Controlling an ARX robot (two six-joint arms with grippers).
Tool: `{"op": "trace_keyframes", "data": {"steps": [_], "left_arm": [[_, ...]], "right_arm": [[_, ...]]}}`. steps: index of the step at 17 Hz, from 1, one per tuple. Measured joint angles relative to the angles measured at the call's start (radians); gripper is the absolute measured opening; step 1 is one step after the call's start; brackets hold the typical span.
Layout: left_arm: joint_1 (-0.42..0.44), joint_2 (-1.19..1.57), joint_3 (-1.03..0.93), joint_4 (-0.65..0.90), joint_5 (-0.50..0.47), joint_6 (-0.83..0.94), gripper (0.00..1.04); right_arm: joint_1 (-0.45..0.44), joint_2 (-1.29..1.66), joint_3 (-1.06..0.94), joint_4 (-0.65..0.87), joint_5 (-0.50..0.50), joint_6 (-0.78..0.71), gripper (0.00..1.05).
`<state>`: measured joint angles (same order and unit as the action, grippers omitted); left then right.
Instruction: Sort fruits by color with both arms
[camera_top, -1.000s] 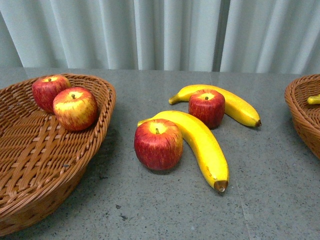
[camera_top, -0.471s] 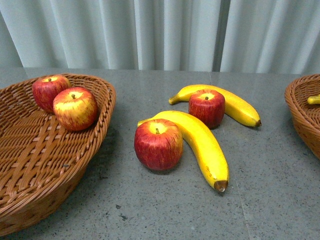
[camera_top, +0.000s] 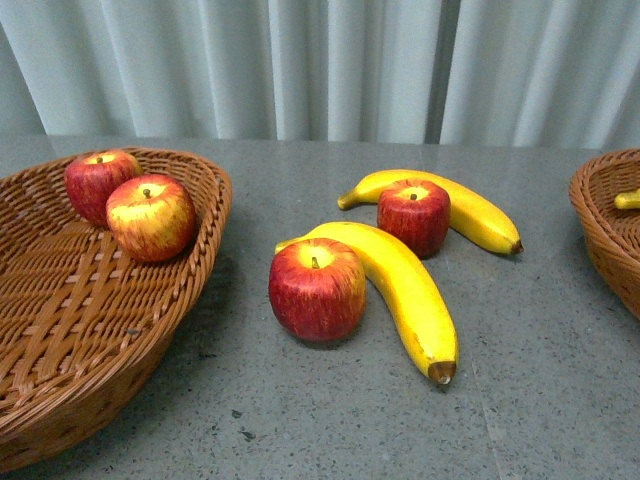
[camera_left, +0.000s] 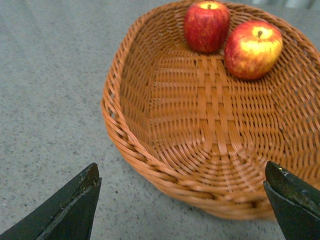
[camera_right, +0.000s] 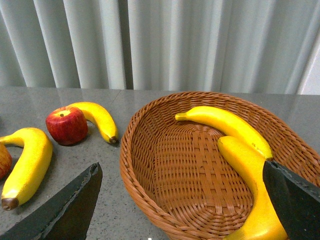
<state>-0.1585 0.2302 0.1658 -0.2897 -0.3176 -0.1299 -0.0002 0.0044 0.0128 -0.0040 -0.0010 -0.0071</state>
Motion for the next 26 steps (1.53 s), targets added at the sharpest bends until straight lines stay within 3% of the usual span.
{"op": "trace_keyframes", "data": {"steps": [2, 6, 8, 11, 17, 26], "left_arm": [[0.063, 0.066, 0.068, 0.121, 0.013, 0.0, 0.98], [0.214, 0.484, 0.27, 0.459, 0.286, 0.114, 0.98], [0.207, 0.652, 0.388, 0.491, 0.391, 0.153, 0.98], [0.089, 0.894, 0.56, 0.433, 0.523, 0.248, 0.98], [-0.114, 1.192, 0.722, 0.386, 0.558, 0.399, 0.98], [-0.278, 1.431, 0.789, 0.379, 0.628, 0.489, 0.98]], "right_arm": [[0.0, 0.0, 0.0, -0.001, 0.001, 0.0, 0.98], [0.0, 0.0, 0.0, -0.001, 0.001, 0.0, 0.98], [0.0, 0.0, 0.0, -0.001, 0.001, 0.0, 0.98], [0.0, 0.0, 0.0, -0.001, 0.001, 0.0, 0.98], [0.0, 0.0, 0.0, -0.001, 0.001, 0.0, 0.98], [0.0, 0.0, 0.0, -0.001, 0.001, 0.0, 0.98]]}}
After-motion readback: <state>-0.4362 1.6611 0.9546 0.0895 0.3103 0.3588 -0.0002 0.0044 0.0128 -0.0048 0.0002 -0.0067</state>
